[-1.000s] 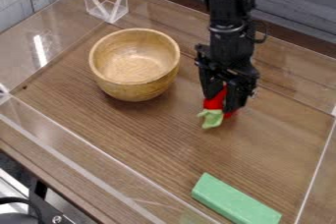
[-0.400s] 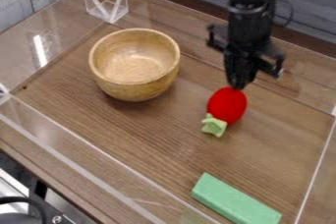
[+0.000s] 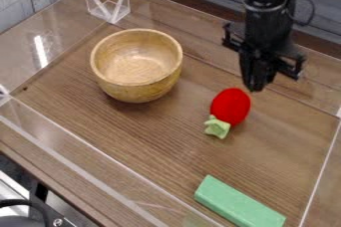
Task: Move the red object to the right side of the table
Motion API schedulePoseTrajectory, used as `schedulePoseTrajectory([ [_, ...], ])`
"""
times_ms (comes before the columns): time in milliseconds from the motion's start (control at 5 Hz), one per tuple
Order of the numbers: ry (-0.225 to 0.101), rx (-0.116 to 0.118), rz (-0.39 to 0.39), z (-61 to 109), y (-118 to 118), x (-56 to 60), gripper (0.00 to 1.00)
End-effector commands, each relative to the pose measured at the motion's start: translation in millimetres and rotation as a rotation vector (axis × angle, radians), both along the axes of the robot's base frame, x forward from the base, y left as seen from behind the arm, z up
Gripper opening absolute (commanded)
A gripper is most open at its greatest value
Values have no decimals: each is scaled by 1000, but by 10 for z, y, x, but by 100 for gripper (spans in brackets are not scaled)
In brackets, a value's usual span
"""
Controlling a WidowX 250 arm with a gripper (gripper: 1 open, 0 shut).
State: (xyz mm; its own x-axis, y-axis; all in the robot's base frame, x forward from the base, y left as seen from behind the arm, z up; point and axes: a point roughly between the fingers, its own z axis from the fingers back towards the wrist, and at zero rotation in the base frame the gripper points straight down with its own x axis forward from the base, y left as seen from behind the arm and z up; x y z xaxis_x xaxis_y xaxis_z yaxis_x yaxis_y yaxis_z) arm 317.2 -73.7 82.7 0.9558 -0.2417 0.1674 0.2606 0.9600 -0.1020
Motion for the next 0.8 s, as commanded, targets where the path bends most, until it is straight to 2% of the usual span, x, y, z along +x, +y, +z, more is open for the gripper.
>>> schedulePoseTrajectory([
  [0, -22, -10, -11, -64, 77, 3, 0],
  [400, -26, -22, -105, -168, -228, 44, 0],
  [600, -29, -28, -100, -133, -357, -20, 0],
])
